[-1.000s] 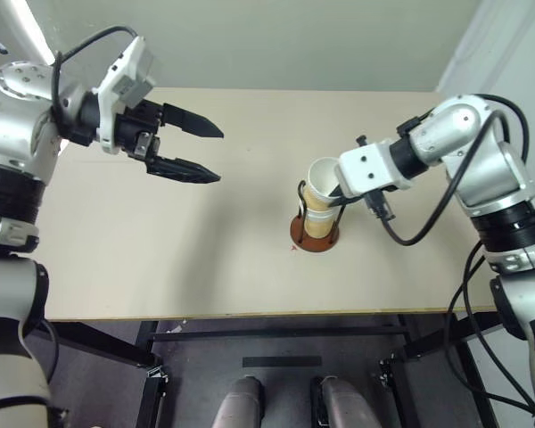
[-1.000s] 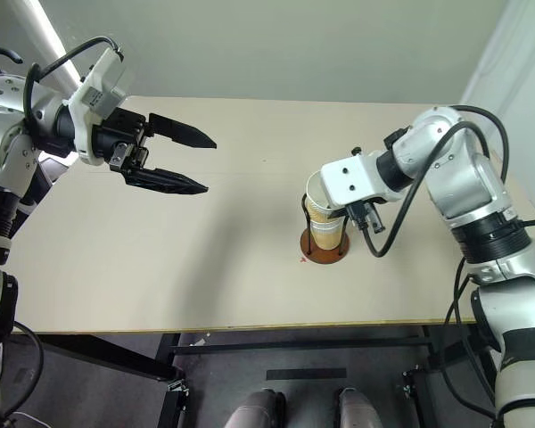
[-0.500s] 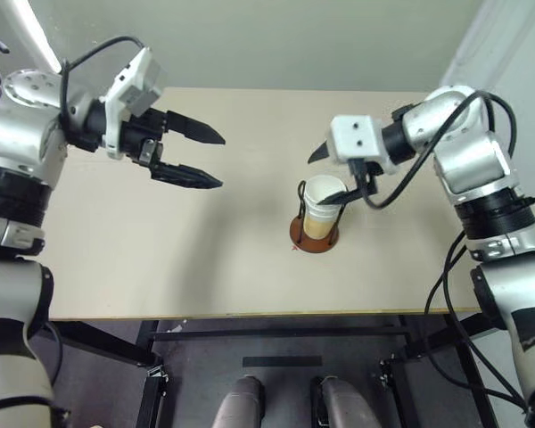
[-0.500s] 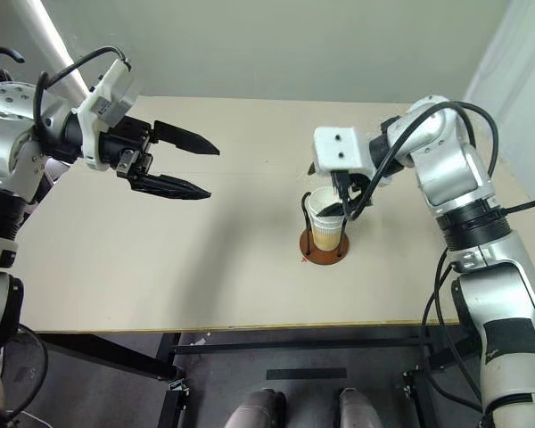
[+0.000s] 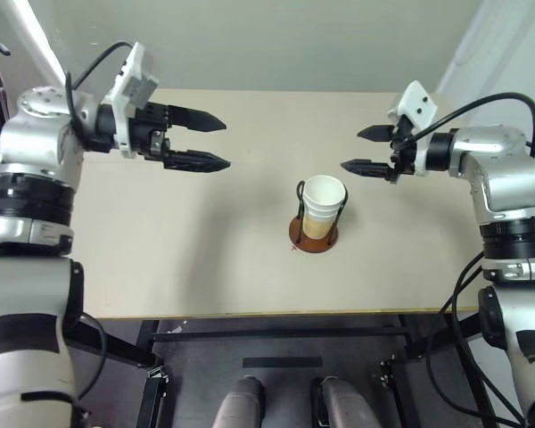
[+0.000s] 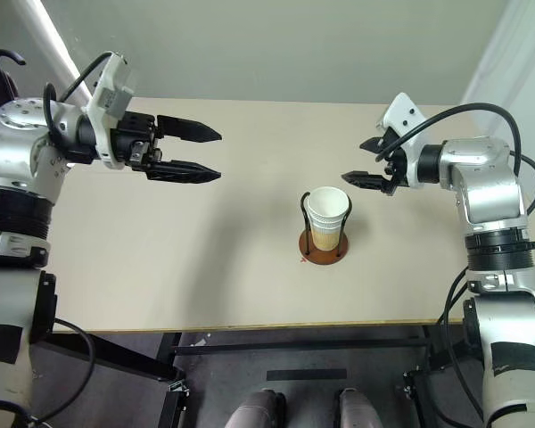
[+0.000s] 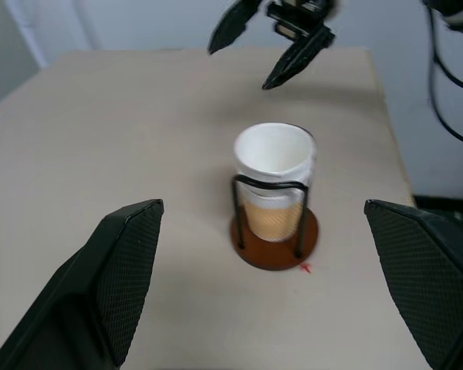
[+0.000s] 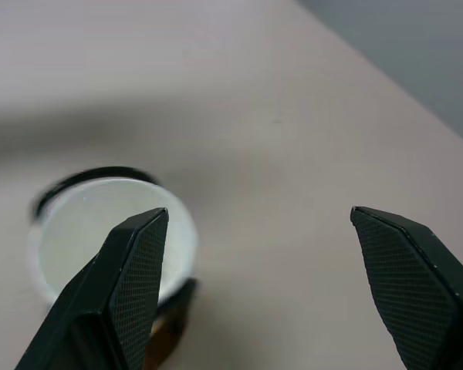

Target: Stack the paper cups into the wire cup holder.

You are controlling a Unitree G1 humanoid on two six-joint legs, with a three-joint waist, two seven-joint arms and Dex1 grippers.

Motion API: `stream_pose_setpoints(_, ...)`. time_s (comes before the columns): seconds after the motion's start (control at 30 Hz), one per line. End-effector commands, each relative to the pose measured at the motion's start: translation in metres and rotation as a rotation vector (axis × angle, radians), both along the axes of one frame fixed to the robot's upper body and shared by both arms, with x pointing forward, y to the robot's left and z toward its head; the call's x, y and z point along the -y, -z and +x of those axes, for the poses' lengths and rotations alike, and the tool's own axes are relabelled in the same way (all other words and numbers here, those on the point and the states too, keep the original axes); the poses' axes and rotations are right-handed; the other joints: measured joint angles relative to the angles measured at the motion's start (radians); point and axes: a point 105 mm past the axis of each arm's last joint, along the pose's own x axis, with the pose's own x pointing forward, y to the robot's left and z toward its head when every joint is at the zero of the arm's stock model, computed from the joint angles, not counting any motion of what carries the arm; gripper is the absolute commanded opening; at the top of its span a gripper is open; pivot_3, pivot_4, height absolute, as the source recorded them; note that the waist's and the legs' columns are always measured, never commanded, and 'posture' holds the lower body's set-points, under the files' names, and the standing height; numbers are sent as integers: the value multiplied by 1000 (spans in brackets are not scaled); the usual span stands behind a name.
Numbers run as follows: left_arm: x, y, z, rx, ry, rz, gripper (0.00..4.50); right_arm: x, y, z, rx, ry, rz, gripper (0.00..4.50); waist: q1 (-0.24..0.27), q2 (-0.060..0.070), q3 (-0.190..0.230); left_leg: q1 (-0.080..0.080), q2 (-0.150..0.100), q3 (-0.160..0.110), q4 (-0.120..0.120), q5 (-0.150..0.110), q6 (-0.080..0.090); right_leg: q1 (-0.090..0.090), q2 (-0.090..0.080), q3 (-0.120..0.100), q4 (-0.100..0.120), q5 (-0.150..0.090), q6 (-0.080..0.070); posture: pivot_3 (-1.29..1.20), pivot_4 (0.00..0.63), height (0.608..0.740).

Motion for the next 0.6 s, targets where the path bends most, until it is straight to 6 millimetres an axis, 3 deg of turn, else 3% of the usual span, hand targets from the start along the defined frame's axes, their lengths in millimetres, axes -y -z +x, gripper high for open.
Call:
stream_pose_setpoints(0.03,-7,-9,9,62,-91,-57,4500,13,-6,8,50,95,74,3811,0,0,0,0,0,0,0,0,0,0,0,0,0,0,0,0,150,740)
stream_pose_setpoints(0.33,-12,7,38,97,-308,-148,4500,45,16,35,25,359,239,3811,4,0,0,0,0,0,1,0,0,1,0,0,0,1,2,0,150,740)
stream_pose_setpoints(0.6,-4,21,44,50,-351,-209,4500,63,32,38,-26,454,349,3811,5,0,0,0,0,0,0,0,0,0,0,0,0,1,2,0,150,740)
